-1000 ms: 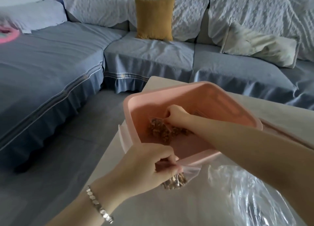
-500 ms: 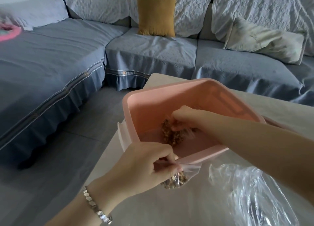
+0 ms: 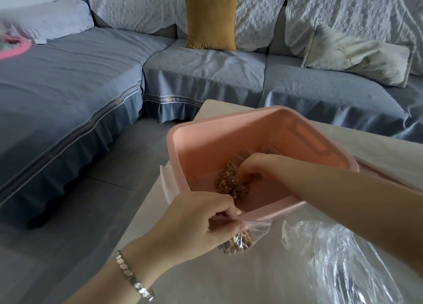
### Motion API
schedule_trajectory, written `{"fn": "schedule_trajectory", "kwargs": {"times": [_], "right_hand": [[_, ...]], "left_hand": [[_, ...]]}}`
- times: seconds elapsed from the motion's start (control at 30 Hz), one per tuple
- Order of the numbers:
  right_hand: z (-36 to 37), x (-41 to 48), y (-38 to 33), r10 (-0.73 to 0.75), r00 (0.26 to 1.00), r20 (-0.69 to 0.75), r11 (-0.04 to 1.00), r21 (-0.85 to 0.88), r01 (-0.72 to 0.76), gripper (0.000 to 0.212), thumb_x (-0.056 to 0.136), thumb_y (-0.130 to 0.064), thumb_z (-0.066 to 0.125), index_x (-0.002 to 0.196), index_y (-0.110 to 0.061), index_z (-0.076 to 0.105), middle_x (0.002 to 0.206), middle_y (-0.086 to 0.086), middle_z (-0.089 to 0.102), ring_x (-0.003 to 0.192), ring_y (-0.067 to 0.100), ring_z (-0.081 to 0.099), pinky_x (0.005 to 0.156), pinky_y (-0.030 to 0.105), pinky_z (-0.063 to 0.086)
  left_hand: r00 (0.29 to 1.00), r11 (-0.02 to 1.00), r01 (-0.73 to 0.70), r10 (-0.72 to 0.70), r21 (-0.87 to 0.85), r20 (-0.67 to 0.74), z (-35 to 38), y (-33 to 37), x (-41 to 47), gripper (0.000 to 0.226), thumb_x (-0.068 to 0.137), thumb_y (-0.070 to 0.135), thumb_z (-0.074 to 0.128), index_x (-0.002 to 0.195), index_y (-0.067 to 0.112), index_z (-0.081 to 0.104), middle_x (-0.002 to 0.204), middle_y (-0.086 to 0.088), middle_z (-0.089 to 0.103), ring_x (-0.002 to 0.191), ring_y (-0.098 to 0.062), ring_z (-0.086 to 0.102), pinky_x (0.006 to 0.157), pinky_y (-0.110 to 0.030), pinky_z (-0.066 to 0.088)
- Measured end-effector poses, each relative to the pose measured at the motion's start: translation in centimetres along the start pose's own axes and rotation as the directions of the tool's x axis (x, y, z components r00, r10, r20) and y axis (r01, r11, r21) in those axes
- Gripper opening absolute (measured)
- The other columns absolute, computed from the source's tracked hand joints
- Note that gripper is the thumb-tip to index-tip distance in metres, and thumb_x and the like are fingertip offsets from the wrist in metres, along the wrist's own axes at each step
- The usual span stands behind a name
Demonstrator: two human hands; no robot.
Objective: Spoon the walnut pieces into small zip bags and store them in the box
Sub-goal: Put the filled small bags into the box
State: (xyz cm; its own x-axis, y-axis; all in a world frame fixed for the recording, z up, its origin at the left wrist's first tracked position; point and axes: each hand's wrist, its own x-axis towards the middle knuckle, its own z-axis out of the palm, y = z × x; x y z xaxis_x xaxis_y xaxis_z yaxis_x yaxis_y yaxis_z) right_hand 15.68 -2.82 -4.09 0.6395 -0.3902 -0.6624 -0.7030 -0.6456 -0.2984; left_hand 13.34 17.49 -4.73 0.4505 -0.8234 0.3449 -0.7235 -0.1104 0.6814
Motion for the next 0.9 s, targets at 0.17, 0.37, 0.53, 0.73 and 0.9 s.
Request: {"fn": "schedule_trajectory", "kwargs": {"times": [0.17, 0.37, 0.53, 0.73, 0.9], "right_hand": [[0.6, 1.8, -1.0, -0.06, 0.982, -0.178, 0.952, 0.287, 0.11, 0.023, 0.073, 0.003, 0.067, 0.058, -0.006, 0.052, 0.043, 0.003, 0.054, 0.03, 0.008, 0.051, 0.031, 0.016, 0.037], [0.2, 3.8, -2.2, -0.039, 0.975, -0.218, 0.888, 0.439, 0.133, 0.016, 0.073, 0.002, 0.069, 0.066, -0.005, 0.056, 0.059, 0.004, 0.061, 0.059, 0.016, 0.064, 0.066, 0.029, 0.059], [0.3, 4.8, -2.4, -0.039, 0.95, -0.311, 0.979, 0.177, 0.098, 0.014, 0.076, -0.018, 0.068, 0.072, -0.007, 0.061, 0.068, 0.005, 0.064, 0.075, 0.019, 0.068, 0.076, 0.029, 0.056], [-1.4, 0.6, -0.9, -0.349, 0.802, -0.485, 0.902, 0.058, 0.428, 0.008, 0.07, -0.009, 0.066, 0.074, -0.013, 0.071, 0.066, -0.004, 0.063, 0.061, 0.009, 0.056, 0.061, 0.025, 0.049], [-1.7, -9.9, 1.1, -0.662, 0.718, -0.215, 0.733, 0.014, 0.68, 0.014, 0.073, -0.039, 0.068, 0.083, -0.031, 0.066, 0.079, -0.016, 0.069, 0.071, -0.009, 0.062, 0.072, 0.009, 0.049]], "left_hand": [[1.0, 1.0, -0.004, 0.004, 0.015, -0.017, 0.0, 0.1, 0.1, 0.023, 0.077, 0.048, 0.059, 0.077, 0.026, 0.061, 0.081, 0.013, 0.071, 0.076, 0.013, 0.06, 0.06, -0.005, 0.046], [0.999, 1.0, -0.021, 0.022, 0.018, -0.041, 0.2, -0.1, 0.1, 0.022, 0.077, 0.047, 0.058, 0.078, 0.025, 0.057, 0.08, 0.01, 0.071, 0.079, 0.003, 0.064, 0.062, -0.021, 0.051], [0.998, 0.997, -0.05, 0.053, 0.054, -0.045, 0.1, -0.2, 0.2, 0.02, 0.079, 0.046, 0.059, 0.078, 0.026, 0.055, 0.08, 0.011, 0.071, 0.079, 0.003, 0.063, 0.061, -0.022, 0.05], [1.0, 1.0, -0.01, 0.01, 0.023, -0.026, 0.1, 0.0, 0.0, 0.022, 0.079, 0.049, 0.058, 0.08, 0.027, 0.059, 0.083, 0.012, 0.071, 0.082, 0.004, 0.063, 0.064, -0.017, 0.05], [0.989, 0.976, 0.147, -0.148, -0.161, 0.002, -0.4, 1.0, 0.3, 0.014, 0.078, 0.035, 0.071, 0.081, 0.022, 0.07, 0.084, 0.016, 0.071, 0.077, 0.007, 0.063, 0.067, -0.007, 0.045]]}}
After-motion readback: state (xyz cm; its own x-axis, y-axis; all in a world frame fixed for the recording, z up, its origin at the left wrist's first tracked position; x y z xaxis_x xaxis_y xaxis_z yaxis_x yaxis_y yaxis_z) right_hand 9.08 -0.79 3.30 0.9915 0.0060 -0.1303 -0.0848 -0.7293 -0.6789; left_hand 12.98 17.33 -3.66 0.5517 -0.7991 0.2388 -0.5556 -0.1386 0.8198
